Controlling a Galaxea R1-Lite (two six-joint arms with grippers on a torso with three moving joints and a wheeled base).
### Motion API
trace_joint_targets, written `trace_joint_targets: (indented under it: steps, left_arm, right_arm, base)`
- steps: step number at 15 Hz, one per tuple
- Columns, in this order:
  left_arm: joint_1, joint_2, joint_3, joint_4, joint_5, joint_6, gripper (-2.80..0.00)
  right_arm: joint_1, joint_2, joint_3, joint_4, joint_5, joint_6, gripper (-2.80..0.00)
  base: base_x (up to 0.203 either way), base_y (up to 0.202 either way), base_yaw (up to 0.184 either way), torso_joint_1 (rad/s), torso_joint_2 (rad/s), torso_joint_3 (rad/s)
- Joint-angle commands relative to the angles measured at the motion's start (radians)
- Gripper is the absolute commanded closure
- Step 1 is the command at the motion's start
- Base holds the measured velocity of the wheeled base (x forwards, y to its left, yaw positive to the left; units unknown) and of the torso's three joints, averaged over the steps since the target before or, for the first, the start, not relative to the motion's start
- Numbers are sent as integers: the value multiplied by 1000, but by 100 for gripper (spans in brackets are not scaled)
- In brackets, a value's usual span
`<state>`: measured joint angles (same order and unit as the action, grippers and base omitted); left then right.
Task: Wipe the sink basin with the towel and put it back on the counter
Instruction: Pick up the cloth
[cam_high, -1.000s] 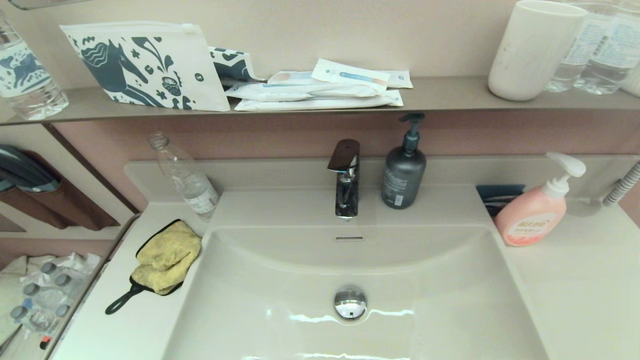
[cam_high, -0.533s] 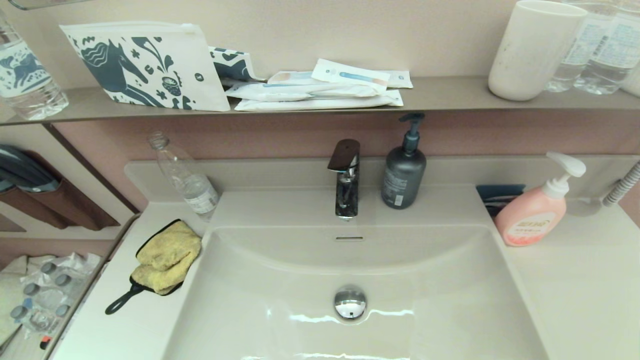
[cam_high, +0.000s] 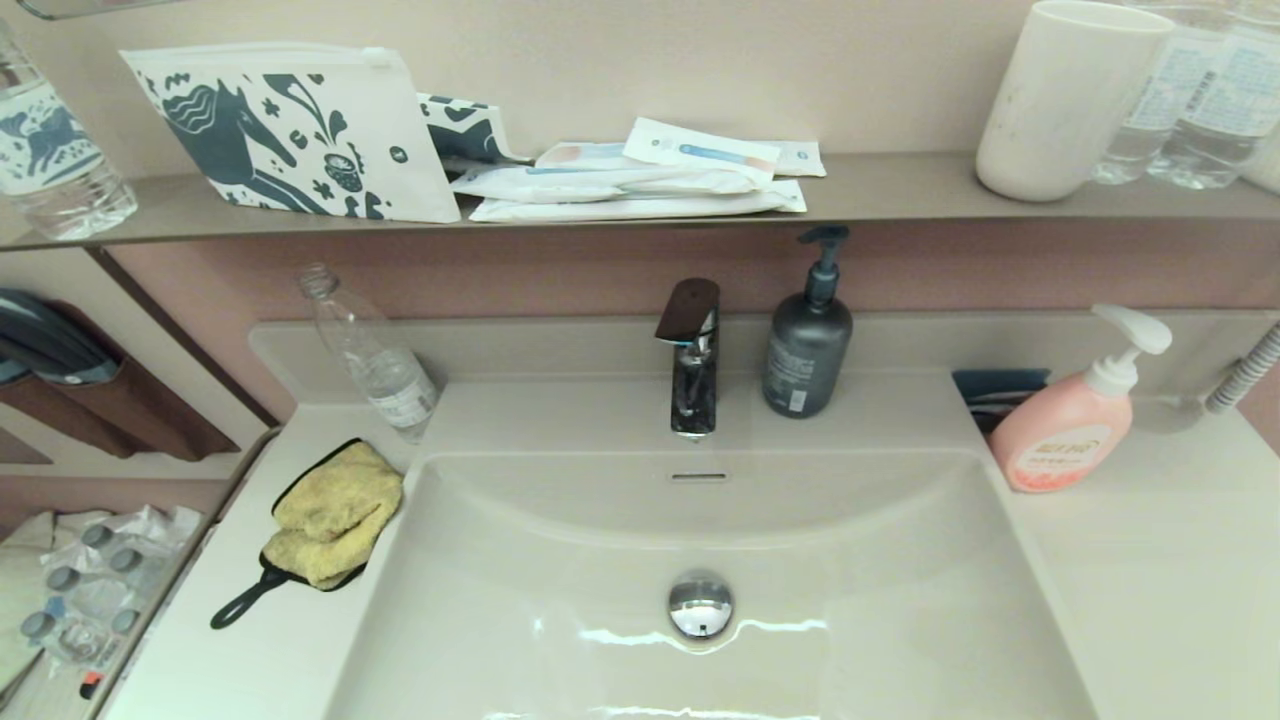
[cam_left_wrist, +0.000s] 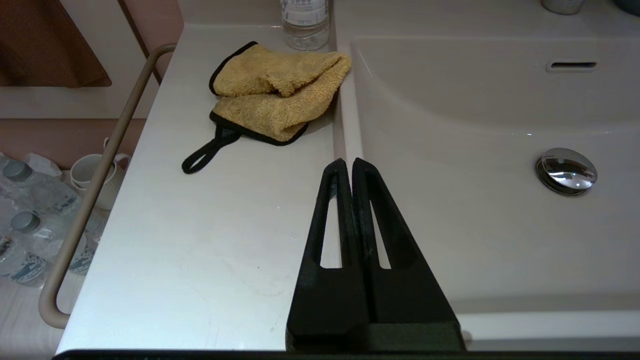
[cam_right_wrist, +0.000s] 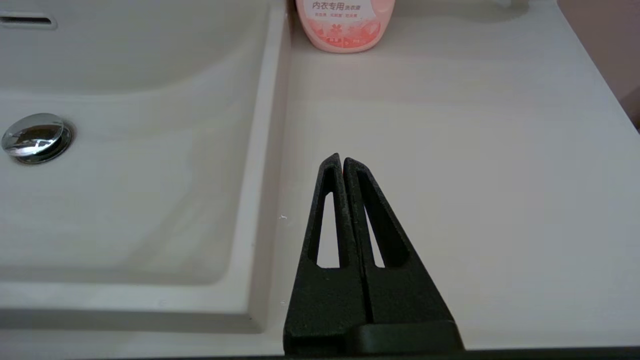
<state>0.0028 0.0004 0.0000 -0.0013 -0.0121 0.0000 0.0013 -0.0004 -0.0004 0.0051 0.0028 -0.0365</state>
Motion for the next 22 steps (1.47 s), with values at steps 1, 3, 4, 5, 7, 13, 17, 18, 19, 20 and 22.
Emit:
trace_joint_targets:
  steps: [1, 3, 4, 5, 7, 13, 17, 18, 19, 20, 22]
  left_arm:
    - [0, 0, 0, 0, 0, 0, 0]
    - [0, 0, 0, 0, 0, 0, 0]
    - [0, 0, 0, 0, 0, 0, 0]
    - [0, 0, 0, 1, 0, 0, 0]
    - [1, 0, 0, 0, 0, 0, 0]
    - [0, 0, 0, 0, 0, 0, 0]
    - [0, 0, 0, 0, 0, 0, 0]
    - [0, 0, 0, 0, 0, 0, 0]
    - [0, 0, 0, 0, 0, 0, 0]
    - [0, 1, 0, 1, -1, 5, 0]
    - [0, 0, 0, 1, -3, 9, 0]
  right_arm:
    - [0, 2, 0, -1, 0, 4, 0]
    - [0, 2, -1, -1, 0, 4, 0]
    - [0, 2, -1, -1, 0, 5, 0]
    - [0, 2, 0, -1, 0, 5, 0]
    - [0, 2, 0, -1, 0, 5, 0]
    - [0, 2, -1, -1, 0, 6, 0]
    - [0, 2, -1, -1, 0, 6, 0]
    - [0, 2, -1, -1, 0, 6, 0]
    - [0, 2, 0, -1, 0, 5, 0]
    - [0, 2, 0, -1, 0, 6, 0]
    - [0, 2, 0, -1, 0, 6, 0]
  base:
    - [0, 0, 0, 0, 0, 0]
    - [0, 0, 0, 0, 0, 0]
    - [0, 0, 0, 0, 0, 0]
    - [0, 0, 0, 0, 0, 0]
    - [0, 0, 0, 0, 0, 0]
    - [0, 0, 0, 0, 0, 0]
    - [0, 0, 0, 0, 0, 0]
    - [0, 0, 0, 0, 0, 0]
    - [0, 0, 0, 0, 0, 0]
    - [0, 0, 0, 0, 0, 0]
    - [0, 0, 0, 0, 0, 0]
